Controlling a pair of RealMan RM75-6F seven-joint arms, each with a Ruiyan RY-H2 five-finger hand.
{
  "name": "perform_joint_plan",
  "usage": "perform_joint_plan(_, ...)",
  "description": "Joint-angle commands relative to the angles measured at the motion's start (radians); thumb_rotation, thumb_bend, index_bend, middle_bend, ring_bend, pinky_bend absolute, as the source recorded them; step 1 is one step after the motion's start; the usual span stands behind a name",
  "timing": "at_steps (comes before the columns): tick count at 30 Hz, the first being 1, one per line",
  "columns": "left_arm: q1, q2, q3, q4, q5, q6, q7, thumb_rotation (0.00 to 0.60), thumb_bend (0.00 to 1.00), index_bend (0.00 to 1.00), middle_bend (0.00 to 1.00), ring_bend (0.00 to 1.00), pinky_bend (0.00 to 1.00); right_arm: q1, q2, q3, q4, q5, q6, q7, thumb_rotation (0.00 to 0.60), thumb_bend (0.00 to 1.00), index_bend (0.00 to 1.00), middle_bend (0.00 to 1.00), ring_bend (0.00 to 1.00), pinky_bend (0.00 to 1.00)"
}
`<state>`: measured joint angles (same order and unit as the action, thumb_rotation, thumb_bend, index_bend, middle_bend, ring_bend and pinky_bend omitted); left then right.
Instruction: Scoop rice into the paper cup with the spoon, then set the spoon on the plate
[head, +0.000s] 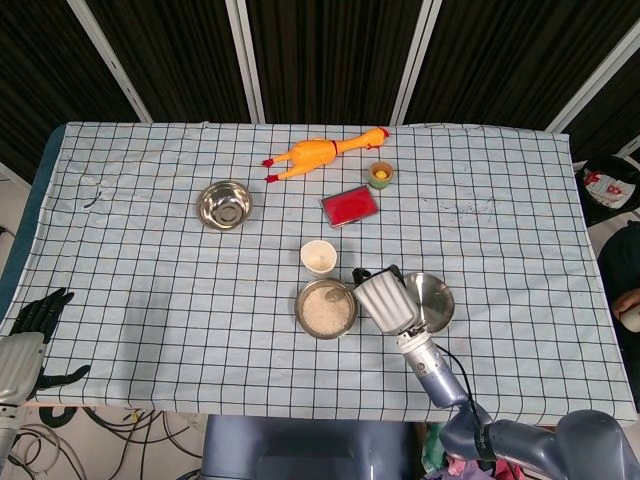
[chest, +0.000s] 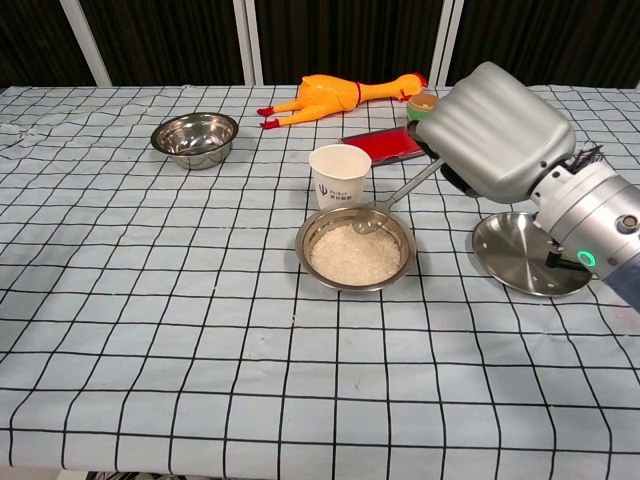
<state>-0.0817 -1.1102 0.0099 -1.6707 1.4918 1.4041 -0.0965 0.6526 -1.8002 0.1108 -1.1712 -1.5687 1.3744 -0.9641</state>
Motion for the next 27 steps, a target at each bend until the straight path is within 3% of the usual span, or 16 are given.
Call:
perform_joint_plan(1,0.000,0.000,0.001,-0.001,0.000,-0.001,0.000,0.600,0.01,0.00,0.00,0.00,0.00,-0.004,-0.009,-0.002,0.020,-0.006,0.001,0.008,0.600,0.41,0.64,1.00,1.00,1.00)
perform_joint_plan(12,-0.001,0.002,0.001,-0.002,0.001,-0.002,-0.003,0.600,0.01,0.00,0.00,0.00,0.00,0.000,-0.025,0.005,0.080,-0.025,0.004,0.006,0.600,0.42,0.64,1.00,1.00,1.00)
perform_joint_plan(27,-0.002,0.004,0.003,-0.003,0.002,-0.003,-0.010,0.600,0.01,0.00,0.00,0.00,0.00,-0.018,-0.057,-0.028,0.138,-0.061,0.005,0.040,0.600,0.42,0.64,1.00,1.00,1.00)
